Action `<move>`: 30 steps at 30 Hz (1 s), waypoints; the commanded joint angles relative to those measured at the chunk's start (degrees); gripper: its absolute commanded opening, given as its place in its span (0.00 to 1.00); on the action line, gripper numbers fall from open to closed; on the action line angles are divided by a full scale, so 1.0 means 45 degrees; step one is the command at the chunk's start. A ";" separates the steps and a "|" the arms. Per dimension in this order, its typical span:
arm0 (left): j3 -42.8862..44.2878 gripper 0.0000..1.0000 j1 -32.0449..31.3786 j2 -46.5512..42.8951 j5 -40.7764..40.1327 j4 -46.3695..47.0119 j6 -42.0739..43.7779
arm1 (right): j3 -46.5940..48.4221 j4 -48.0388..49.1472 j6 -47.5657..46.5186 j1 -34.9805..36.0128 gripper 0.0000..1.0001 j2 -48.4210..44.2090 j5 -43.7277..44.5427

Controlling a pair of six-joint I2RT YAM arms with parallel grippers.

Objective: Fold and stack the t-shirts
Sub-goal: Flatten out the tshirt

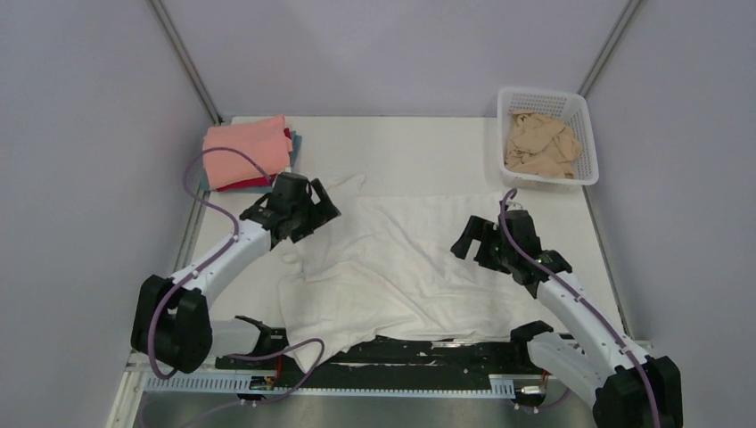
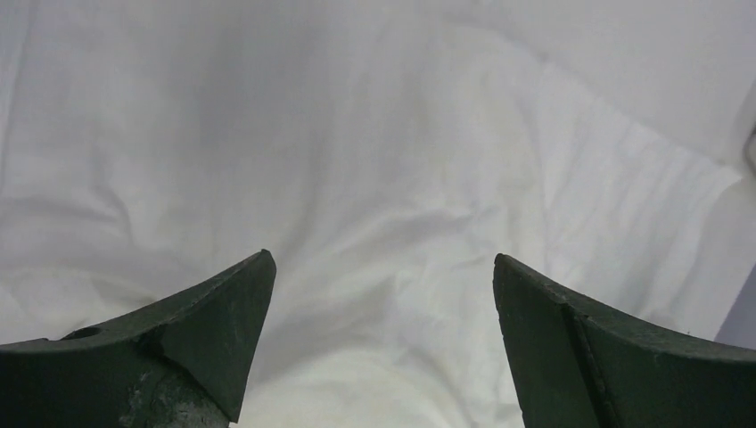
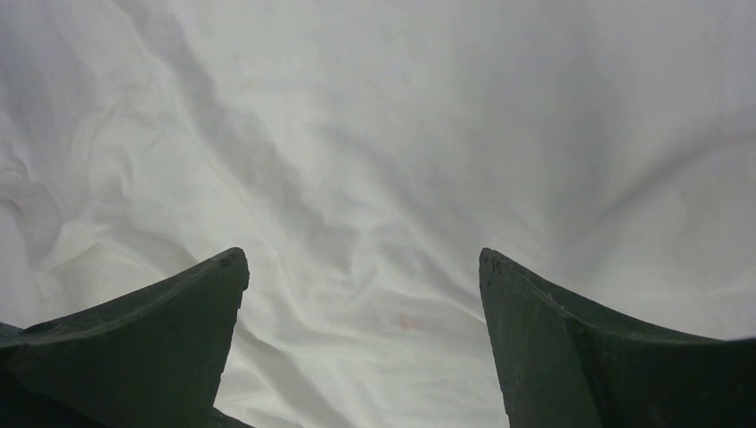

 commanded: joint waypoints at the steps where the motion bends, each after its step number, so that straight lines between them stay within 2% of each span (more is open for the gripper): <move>1: 0.2681 1.00 0.0686 0.2200 -0.0654 0.1131 0.0777 | 0.0470 0.1365 -0.0838 0.0040 1.00 0.0595 0.0162; 5: 0.5421 1.00 0.1083 0.6067 -0.0203 0.1107 0.1197 | -0.0023 0.2976 -0.0973 0.0142 1.00 0.1693 -0.1165; 9: 0.7020 1.00 0.1150 0.8212 0.0149 0.1931 0.1126 | -0.0161 0.3820 -0.1093 0.0338 1.00 0.2843 -0.1143; 12: 0.7657 1.00 0.1144 0.9035 0.0388 0.2946 0.1072 | -0.0263 0.3901 -0.1236 0.0333 1.00 0.3258 -0.0724; 17: 0.8341 1.00 0.1171 1.0026 -0.0162 0.3062 0.0978 | -0.0475 0.3898 -0.1321 0.0333 1.00 0.3540 -0.0476; 23: 0.9759 1.00 0.1248 1.1152 -0.1398 0.2133 0.1065 | -0.0520 0.3903 -0.1411 0.0328 1.00 0.3535 -0.0481; 30: 1.1999 1.00 0.1532 1.2605 -0.0963 0.1268 0.1163 | -0.0576 0.3772 -0.1578 0.0329 1.00 0.3212 -0.0267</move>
